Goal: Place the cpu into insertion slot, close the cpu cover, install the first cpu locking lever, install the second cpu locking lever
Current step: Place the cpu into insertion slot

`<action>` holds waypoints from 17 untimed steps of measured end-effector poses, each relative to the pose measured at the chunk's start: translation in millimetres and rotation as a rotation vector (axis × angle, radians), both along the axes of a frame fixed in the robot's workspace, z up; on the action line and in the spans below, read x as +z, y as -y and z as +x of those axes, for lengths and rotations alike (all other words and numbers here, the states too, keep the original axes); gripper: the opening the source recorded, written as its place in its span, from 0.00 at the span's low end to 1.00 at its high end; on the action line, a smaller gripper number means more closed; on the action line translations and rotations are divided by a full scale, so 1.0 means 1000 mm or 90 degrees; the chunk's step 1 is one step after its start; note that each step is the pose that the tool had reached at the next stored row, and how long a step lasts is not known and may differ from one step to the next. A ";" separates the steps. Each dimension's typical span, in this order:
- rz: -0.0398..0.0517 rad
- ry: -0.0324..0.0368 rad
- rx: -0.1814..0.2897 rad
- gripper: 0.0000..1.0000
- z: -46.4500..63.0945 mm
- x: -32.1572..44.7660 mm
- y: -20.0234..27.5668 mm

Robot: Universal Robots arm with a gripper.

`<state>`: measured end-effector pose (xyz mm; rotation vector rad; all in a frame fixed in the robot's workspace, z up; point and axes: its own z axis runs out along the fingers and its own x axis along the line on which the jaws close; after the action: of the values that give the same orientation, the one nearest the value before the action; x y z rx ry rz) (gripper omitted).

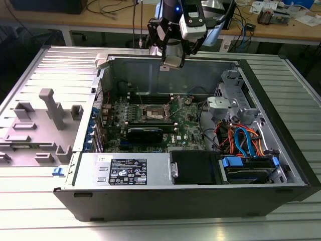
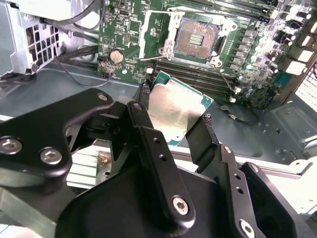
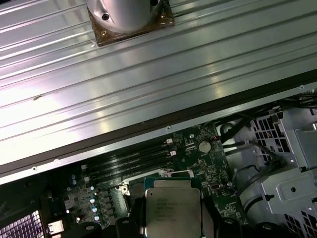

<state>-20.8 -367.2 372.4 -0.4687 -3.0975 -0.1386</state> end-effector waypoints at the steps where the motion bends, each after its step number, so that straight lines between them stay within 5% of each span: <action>1: -0.0002 -0.0001 -0.008 0.55 0.000 -0.0002 0.0000; 6: -0.0004 -0.0001 -0.052 0.55 0.000 -0.0020 0.0001; 17: -0.0003 -0.0007 -0.085 0.55 0.000 -0.0072 0.0048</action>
<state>-20.8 -372.0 365.2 -0.6748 -3.0643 -0.1381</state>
